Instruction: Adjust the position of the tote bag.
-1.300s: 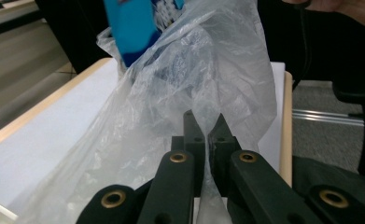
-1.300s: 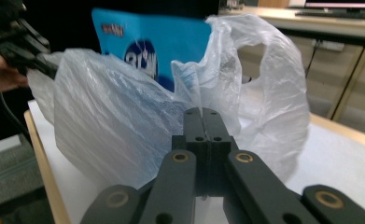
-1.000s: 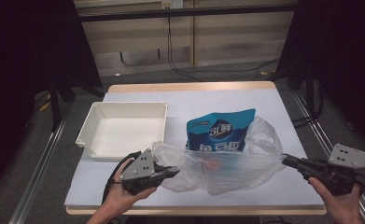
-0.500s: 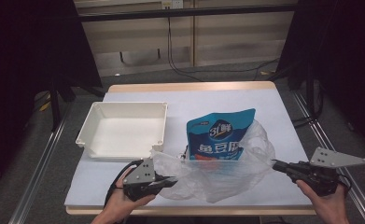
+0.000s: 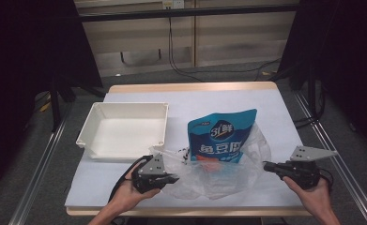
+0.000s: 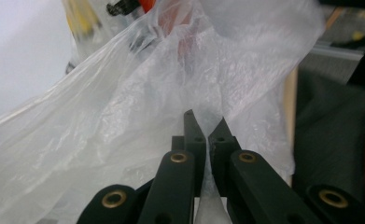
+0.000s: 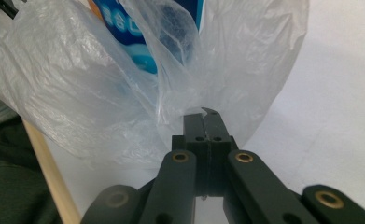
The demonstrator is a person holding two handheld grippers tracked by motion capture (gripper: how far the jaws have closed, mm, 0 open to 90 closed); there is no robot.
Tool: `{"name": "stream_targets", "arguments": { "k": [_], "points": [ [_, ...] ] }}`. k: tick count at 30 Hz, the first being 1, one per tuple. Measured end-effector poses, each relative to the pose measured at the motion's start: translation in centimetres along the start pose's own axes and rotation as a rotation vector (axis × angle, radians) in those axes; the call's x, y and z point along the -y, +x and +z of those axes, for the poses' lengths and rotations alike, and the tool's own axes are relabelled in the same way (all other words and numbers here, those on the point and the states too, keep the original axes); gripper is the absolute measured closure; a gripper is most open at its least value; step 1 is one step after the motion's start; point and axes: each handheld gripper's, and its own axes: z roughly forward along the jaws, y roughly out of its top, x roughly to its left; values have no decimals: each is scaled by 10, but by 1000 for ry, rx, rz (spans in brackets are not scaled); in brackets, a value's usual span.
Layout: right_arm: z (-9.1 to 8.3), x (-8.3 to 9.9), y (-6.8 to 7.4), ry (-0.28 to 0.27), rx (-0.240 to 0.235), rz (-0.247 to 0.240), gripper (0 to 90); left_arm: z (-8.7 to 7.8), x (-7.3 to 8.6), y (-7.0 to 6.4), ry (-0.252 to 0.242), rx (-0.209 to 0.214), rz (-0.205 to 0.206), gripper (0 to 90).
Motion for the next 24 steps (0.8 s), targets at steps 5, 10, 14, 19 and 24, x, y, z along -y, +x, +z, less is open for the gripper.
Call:
{"name": "stream_targets", "arguments": {
  "k": [5, 10, 14, 19, 24],
  "points": [
    [14, 9, -5, 31, -5, 19, 900, 3, 8, 2, -3, -18, -25, 900],
    [15, 13, -5, 32, 2, 25, 900, 5, 12, 6, 14, -29, -26, 900],
    [20, 17, -4, 52, 13, 20, 900, 11, 12, 4, 27, -44, -22, 900],
    [25, 17, -7, 55, 41, 12, 900, 11, 10, 10, 19, -64, -39, 900],
    [20, 9, -12, 18, 73, 23, 900, 0, 4, 10, -52, -58, -56, 900]
  ]
}}
